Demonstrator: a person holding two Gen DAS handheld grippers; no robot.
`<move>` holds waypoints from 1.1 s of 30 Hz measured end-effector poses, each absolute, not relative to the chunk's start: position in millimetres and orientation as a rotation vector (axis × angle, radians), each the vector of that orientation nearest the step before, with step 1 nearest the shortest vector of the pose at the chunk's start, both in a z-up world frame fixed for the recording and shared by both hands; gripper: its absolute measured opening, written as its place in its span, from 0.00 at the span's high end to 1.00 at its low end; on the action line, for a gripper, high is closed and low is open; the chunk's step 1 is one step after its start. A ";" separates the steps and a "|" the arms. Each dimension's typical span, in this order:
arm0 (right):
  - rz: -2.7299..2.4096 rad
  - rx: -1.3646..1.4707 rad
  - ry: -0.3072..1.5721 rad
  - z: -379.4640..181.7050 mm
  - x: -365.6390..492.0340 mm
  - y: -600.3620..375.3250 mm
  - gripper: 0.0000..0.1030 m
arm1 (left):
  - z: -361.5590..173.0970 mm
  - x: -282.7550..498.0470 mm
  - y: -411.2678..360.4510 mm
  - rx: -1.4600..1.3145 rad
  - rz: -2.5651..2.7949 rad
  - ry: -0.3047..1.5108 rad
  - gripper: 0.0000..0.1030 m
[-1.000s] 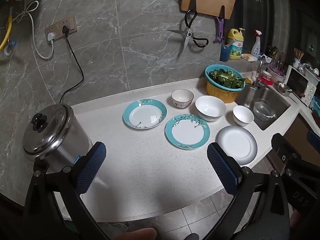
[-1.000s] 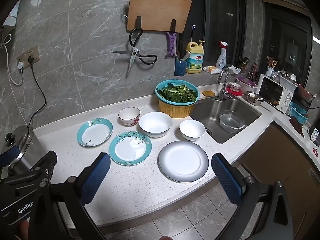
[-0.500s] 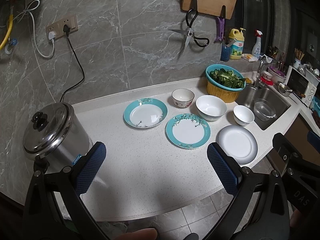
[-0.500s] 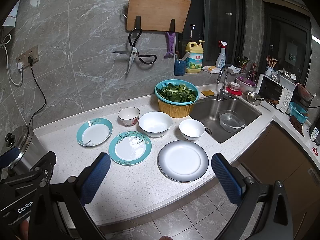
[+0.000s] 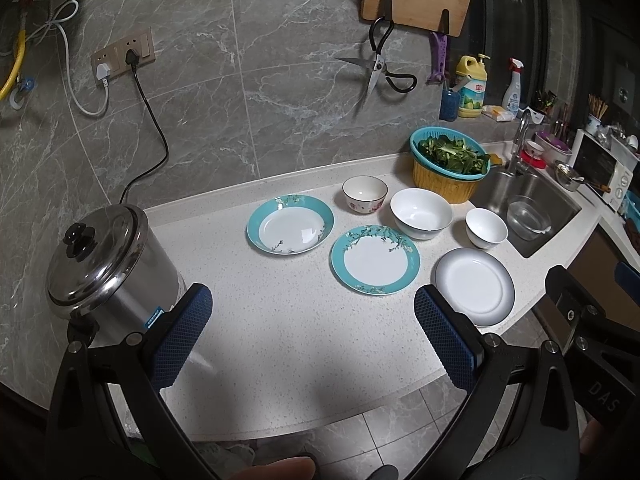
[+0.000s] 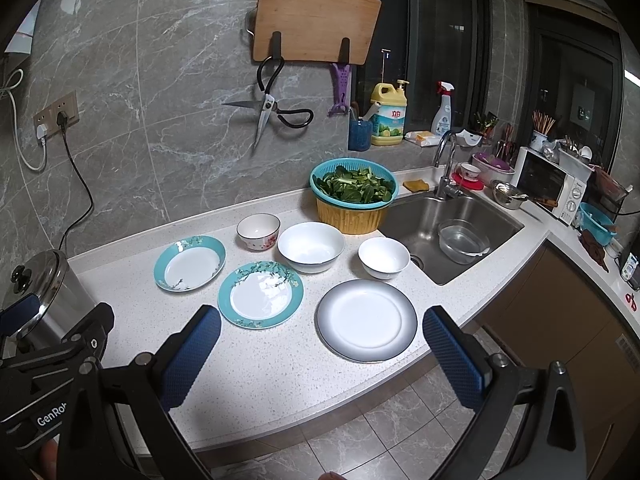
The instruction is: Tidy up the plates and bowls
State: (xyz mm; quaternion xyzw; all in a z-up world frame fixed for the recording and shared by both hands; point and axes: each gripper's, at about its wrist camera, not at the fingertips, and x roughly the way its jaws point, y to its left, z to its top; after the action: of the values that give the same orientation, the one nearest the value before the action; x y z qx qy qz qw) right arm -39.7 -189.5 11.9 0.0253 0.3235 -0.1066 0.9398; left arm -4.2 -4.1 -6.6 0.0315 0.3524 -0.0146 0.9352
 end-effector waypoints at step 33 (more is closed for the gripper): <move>-0.217 0.055 0.657 11.9 -46.4 -192.1 0.00 | -4.9 -5.6 -3.4 0.068 -0.028 0.719 0.00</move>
State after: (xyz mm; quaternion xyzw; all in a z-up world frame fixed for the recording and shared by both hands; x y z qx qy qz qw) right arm -46.4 -192.1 11.9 0.0271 0.3221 -0.1062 0.9403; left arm -5.6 -3.4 -4.9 0.0332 0.3517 -0.0138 0.9354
